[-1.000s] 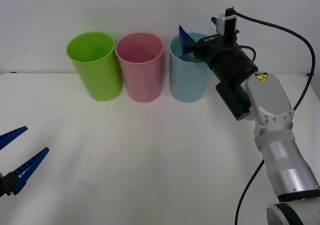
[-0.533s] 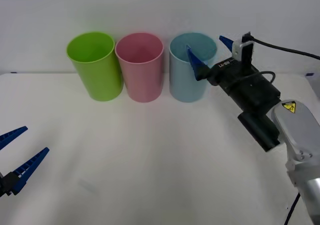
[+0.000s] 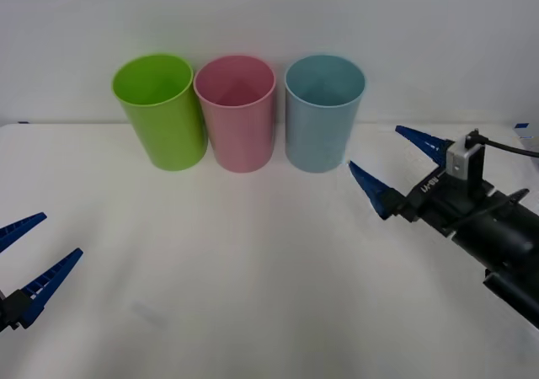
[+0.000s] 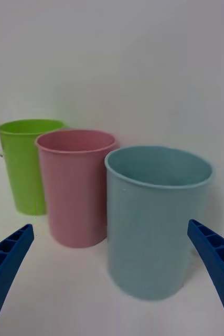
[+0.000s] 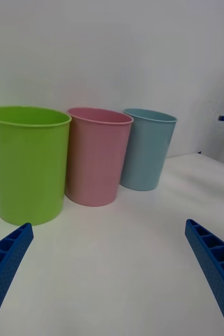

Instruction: Grasp the object on the table and drop it into the matching bin: aluminum can to the light blue bin, PET bottle to the pink bin.

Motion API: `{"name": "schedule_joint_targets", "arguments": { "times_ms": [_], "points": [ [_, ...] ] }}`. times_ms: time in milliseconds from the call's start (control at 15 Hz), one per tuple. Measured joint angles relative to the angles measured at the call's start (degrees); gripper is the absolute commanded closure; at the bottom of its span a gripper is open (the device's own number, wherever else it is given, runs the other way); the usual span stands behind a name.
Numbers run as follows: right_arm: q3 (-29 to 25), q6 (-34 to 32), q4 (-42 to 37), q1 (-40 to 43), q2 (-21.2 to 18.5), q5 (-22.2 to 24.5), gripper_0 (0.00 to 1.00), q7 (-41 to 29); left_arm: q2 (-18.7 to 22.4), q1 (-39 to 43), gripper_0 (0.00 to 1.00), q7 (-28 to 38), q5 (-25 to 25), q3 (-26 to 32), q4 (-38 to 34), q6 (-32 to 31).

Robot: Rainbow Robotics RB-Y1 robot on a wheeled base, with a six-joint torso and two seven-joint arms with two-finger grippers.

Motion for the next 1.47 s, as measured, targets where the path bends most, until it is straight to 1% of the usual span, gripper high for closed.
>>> {"name": "schedule_joint_targets", "arguments": {
  "times_ms": [133,200,533,667,800,1000,1200,1467],
  "points": [
    [-3.6,-6.0,-1.2,4.7,-0.1,-1.8,0.0,2.4,0.0,0.0,0.0,0.0,0.0,0.0,0.0,0.0],
    [-5.1,-8.5,-1.2,6.5,-0.1,-2.9,0.0,5.2,0.0,0.0,0.0,0.0,0.0,0.0,0.0,0.0],
    [-11.8,-18.2,-1.1,15.9,0.1,-7.5,0.0,16.4,0.0,0.0,0.0,0.0,0.0,0.0,0.0,0.0],
    [-14.3,-21.9,0.2,18.8,0.3,-9.1,0.0,19.8,0.0,0.0,0.0,0.0,0.0,0.0,0.0,0.0],
    [-17.4,-26.4,3.2,20.0,1.2,-9.6,0.0,22.4,0.0,0.0,0.0,0.0,0.0,0.0,0.0,0.0],
    [-21.2,-33.4,8.1,20.2,2.0,-9.6,0.0,22.9,0.0,0.0,0.0,0.0,0.0,0.0,0.0,0.0],
    [-24.3,-38.6,11.7,20.3,1.9,-9.6,0.0,22.8,0.0,0.0,0.0,0.0,0.0,0.0,0.0,0.0],
    [-27.1,-44.6,16.8,20.4,-0.1,-9.3,0.0,22.4,0.0,0.0,0.0,0.0,0.0,0.0,0.0,0.0]
  ]
}}
